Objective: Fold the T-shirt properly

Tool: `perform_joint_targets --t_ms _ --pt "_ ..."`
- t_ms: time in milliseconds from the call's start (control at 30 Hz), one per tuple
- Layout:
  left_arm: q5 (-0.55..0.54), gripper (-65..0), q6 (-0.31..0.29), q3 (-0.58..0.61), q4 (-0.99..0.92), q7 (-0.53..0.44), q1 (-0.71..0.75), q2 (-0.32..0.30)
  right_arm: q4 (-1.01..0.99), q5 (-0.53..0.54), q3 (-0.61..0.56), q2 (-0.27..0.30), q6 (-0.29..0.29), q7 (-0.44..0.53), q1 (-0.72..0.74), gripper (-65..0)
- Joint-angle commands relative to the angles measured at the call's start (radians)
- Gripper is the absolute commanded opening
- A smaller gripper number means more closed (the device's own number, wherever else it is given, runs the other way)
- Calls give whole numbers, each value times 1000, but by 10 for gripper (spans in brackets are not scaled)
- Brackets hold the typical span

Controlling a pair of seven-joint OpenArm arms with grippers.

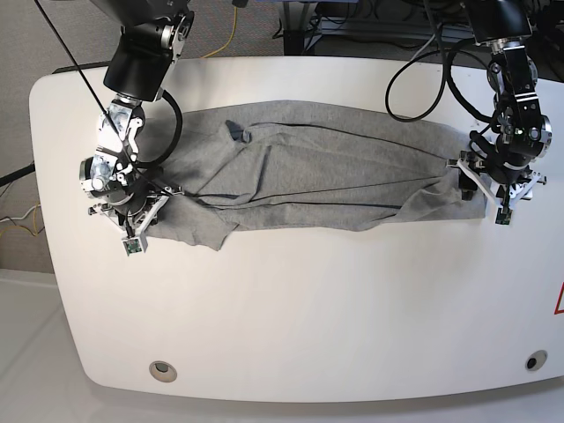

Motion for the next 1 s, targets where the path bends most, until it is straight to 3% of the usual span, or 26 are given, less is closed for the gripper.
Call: perform_joint_targets --t_ms 0,400,967 --pt "-1 -278 2 -4 16 -15 -11 -12 72 9 0 10 -4 -25 11 -650" --pt "-1 -278 2 -1 14 -15 -16 -7 329 16 -5 4 0 -157 -75 -650" --pt "-1 -278 2 -1 13 -17 -14 -4 487 18 -6 -7 0 -215 -193 -650"
